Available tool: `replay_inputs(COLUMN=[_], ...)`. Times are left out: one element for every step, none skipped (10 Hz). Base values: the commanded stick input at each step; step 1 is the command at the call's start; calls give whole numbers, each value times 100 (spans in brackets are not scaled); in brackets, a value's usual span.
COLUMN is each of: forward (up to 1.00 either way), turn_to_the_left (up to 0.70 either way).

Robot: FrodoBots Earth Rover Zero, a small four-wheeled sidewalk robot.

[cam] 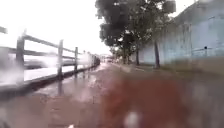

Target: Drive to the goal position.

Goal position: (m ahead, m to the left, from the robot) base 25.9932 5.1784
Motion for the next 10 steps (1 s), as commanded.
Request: replay_inputs(forward=[100,100,100,100,100,100,100,100,100,100], turn_to_the_left=[0,0,0,0,0,0,0,0,0,0])
